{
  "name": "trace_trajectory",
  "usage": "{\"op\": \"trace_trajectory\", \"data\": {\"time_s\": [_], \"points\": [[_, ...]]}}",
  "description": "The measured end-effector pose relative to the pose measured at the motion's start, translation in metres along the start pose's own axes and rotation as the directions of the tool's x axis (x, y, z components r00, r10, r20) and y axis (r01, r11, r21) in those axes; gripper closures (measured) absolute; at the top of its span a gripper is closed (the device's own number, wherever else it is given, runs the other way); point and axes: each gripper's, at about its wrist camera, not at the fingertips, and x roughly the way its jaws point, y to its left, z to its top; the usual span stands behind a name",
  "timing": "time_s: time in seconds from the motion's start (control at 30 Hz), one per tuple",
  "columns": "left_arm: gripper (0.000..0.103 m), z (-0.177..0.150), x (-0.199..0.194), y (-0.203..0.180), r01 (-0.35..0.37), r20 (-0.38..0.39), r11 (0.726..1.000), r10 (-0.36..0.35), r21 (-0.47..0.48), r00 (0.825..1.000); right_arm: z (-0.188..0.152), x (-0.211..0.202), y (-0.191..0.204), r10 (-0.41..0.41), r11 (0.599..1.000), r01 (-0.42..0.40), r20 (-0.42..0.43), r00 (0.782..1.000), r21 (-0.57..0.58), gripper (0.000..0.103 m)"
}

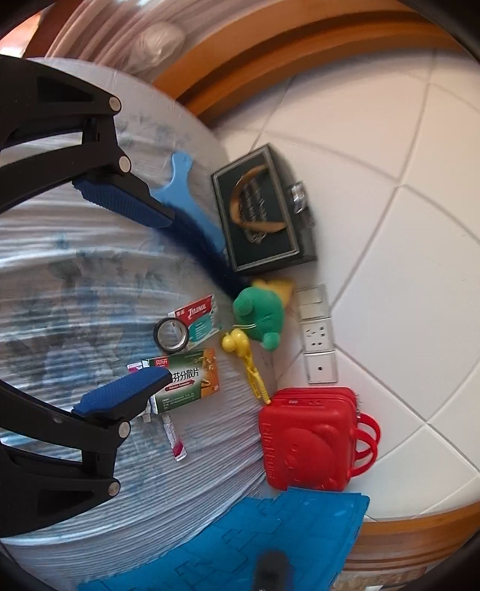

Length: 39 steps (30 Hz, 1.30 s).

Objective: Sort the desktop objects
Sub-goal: 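Withdraw both grippers from the crate back toward the bed, then grasp the black tape roll with left gripper while right grasps the green ibuprofen box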

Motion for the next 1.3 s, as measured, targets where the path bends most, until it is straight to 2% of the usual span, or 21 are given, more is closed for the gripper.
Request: {"op": "trace_trajectory", "data": {"time_s": [0.07, 0.2, 0.3, 0.47, 0.57, 0.7, 0.77, 0.87, 0.97, 1.03, 1.17, 1.3], "points": [[0.025, -0.003, 0.018, 0.002, -0.017, -0.008, 1.000, 0.017, 0.001, 1.000, 0.000, 0.035, 0.004, 0.020, 1.000, -0.021, -0.035, 0.999, -0.013, 0.017], [0.025, -0.012, 0.054, 0.006, 0.011, -0.057, 1.000, -0.011, -0.004, 0.998, -0.005, 0.112, 0.016, 0.068, 0.997, -0.072, -0.129, 0.989, -0.028, 0.017], [0.025, -0.018, 0.074, 0.009, 0.017, -0.080, 1.000, -0.017, -0.010, 0.997, -0.012, 0.170, 0.033, 0.083, 0.994, -0.097, -0.209, 0.974, -0.057, 0.017], [0.025, -0.028, 0.102, 0.021, 0.028, -0.119, 0.999, -0.033, -0.046, 0.992, -0.034, 0.258, 0.049, 0.055, 0.993, -0.091, -0.373, 0.926, -0.078, 0.017], [0.025, -0.033, 0.112, 0.028, 0.033, -0.127, 0.998, -0.040, -0.057, 0.991, -0.046, 0.282, 0.052, 0.020, 0.994, -0.064, -0.429, 0.903, -0.090, 0.014], [0.025, -0.035, 0.126, 0.029, 0.060, -0.132, 0.996, -0.068, -0.062, 0.989, -0.047, 0.291, 0.055, -0.029, 0.993, -0.022, -0.408, 0.912, -0.119, 0.007], [0.025, -0.035, 0.134, 0.025, 0.066, -0.141, 0.996, -0.073, -0.052, 0.987, -0.047, 0.299, 0.052, -0.045, 0.995, 0.001, -0.425, 0.904, -0.103, 0.003], [0.025, -0.033, 0.144, 0.018, 0.086, -0.146, 0.995, -0.092, -0.045, 0.985, -0.046, 0.306, 0.039, -0.029, 0.999, 0.018, -0.446, 0.894, -0.029, 0.004], [0.025, -0.030, 0.152, 0.010, 0.108, -0.148, 0.993, -0.113, -0.037, 0.983, -0.051, 0.312, 0.033, -0.029, 1.000, 0.021, -0.471, 0.882, -0.023, 0.004], [0.025, -0.027, 0.157, 0.005, 0.119, -0.151, 0.992, -0.123, -0.036, 0.981, -0.051, 0.311, 0.033, -0.047, 0.998, 0.028, -0.462, 0.885, -0.048, 0.008], [0.025, -0.023, 0.167, -0.004, 0.164, -0.144, 0.986, -0.165, -0.018, 0.976, -0.055, 0.300, 0.026, -0.052, 0.994, 0.004, -0.446, 0.894, -0.109, 0.010], [0.025, -0.021, 0.187, -0.021, 0.225, -0.168, 0.974, -0.221, 0.011, 0.961, -0.057, 0.286, 0.003, -0.039, 0.998, 0.010, -0.434, 0.900, -0.069, 0.010]]}}
